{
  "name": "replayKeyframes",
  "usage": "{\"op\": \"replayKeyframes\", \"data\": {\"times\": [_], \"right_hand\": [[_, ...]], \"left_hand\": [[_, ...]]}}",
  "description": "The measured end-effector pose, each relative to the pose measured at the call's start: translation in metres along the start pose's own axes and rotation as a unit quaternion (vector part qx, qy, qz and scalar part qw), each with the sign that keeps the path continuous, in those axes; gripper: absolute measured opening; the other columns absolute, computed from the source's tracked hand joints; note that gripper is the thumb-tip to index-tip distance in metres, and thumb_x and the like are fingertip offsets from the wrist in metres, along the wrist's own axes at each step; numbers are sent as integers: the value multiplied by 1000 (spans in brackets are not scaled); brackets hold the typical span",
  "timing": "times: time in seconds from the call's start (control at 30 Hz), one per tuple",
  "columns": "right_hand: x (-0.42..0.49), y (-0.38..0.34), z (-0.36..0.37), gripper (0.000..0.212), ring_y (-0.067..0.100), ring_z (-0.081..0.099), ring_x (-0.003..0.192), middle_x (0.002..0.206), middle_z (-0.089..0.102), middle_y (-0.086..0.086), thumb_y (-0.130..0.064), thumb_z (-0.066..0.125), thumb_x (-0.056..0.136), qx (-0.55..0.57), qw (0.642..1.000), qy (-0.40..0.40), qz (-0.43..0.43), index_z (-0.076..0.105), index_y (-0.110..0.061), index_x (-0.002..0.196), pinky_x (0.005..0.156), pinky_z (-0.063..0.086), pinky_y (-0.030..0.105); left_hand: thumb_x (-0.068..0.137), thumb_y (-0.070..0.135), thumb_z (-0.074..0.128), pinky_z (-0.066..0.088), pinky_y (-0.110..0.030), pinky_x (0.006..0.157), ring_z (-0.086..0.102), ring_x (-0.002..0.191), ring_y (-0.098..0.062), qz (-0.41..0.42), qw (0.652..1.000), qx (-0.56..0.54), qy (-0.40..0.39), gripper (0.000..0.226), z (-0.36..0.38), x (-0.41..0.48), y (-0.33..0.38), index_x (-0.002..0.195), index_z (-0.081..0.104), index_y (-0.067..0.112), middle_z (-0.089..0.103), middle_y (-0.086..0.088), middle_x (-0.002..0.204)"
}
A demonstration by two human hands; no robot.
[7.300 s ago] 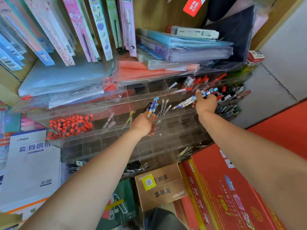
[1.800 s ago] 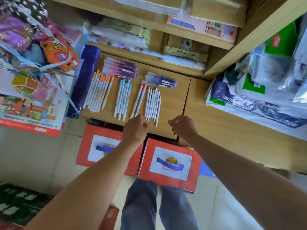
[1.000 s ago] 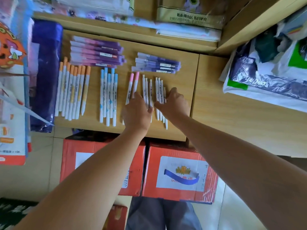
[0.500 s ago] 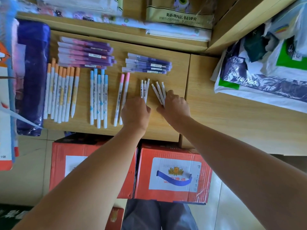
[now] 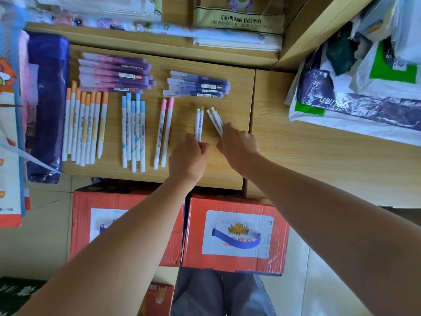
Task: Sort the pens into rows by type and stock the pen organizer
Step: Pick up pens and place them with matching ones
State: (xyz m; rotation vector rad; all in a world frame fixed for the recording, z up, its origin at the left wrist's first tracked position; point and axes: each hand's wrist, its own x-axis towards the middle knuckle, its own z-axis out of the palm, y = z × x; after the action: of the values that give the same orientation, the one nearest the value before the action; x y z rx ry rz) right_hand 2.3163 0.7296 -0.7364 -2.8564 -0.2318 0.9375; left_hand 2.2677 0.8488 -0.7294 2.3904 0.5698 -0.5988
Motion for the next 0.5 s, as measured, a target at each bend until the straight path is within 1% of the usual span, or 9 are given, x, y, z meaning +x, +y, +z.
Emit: {"op": "replayKeyframes", "data": {"times": [0.07, 0.13, 0.17, 0.23, 0.27, 0.3, 0.37, 0.4, 0.5], "right_hand": [[-6, 7, -4, 17, 23, 50, 70, 79, 52, 3, -25, 46, 97, 75, 997, -21, -10, 42, -10, 104, 59, 35, 31], [-15, 16, -8, 11, 21, 48, 67, 74, 49, 1, -22, 43, 97, 173, 985, -15, -9, 41, -11, 97, 50, 31, 29], [-20, 21, -11, 10, 20, 48, 65, 72, 48, 1, -19, 41, 98, 235, 972, -9, 2, 40, -10, 95, 47, 31, 28], [-32, 30, -21, 11, 20, 50, 66, 75, 52, 4, -16, 38, 98, 338, 941, -3, 29, 42, -7, 95, 50, 35, 28], [-39, 35, -28, 12, 20, 53, 68, 78, 58, 6, -15, 37, 98, 366, 930, 0, 36, 43, -5, 97, 52, 38, 28], [-47, 40, -35, 12, 19, 55, 66, 79, 62, 6, -15, 37, 98, 387, 921, 1, 38, 44, -5, 99, 51, 39, 26], [-67, 50, -48, 10, 9, 54, 52, 72, 65, 4, -14, 37, 98, 422, 906, -5, 41, 43, -6, 96, 42, 37, 18], [-79, 55, -53, 11, 6, 53, 47, 67, 65, 2, -15, 37, 98, 430, 902, -7, 40, 43, -6, 94, 41, 36, 17], [-115, 70, -70, 18, 16, 51, 51, 61, 63, 0, -19, 39, 98, 449, 893, -2, 41, 48, -9, 87, 46, 38, 24]], "left_hand": [[97, 26, 36, 35, -31, 52, 53, 61, -20, 13, 1000, -21, -12, 19, 0, -3, 3, 91, 41, 9, 49, 0, 66], [98, 24, 35, 39, -31, 48, 57, 59, -22, 24, 999, -39, -14, 17, -1, -8, 7, 92, 40, 9, 53, -2, 66], [98, 24, 35, 42, -31, 47, 58, 58, -23, 25, 998, -53, -16, 16, -1, -11, 10, 92, 40, 10, 54, -2, 66], [99, 24, 36, 52, -40, 51, 59, 58, -28, 23, 995, -96, -31, 17, -1, -20, 16, 92, 40, 9, 53, -4, 66], [99, 24, 37, 54, -45, 54, 56, 57, -30, 21, 991, -122, -41, 17, -1, -27, 20, 92, 39, 9, 51, -5, 66], [99, 23, 37, 53, -48, 56, 52, 56, -29, 19, 988, -147, -52, 16, -1, -33, 26, 92, 39, 9, 48, -4, 66], [99, 21, 38, 47, -49, 55, 45, 55, -25, 23, 981, -180, -75, 13, -4, -50, 42, 91, 37, 11, 44, -3, 66], [99, 21, 38, 47, -48, 56, 45, 55, -25, 30, 979, -181, -84, 13, -5, -59, 51, 92, 38, 10, 44, -3, 66], [101, 20, 36, 46, -40, 54, 46, 51, -23, 58, 976, -170, -119, 13, -12, -87, 83, 98, 38, 7, 47, -6, 69]]}}
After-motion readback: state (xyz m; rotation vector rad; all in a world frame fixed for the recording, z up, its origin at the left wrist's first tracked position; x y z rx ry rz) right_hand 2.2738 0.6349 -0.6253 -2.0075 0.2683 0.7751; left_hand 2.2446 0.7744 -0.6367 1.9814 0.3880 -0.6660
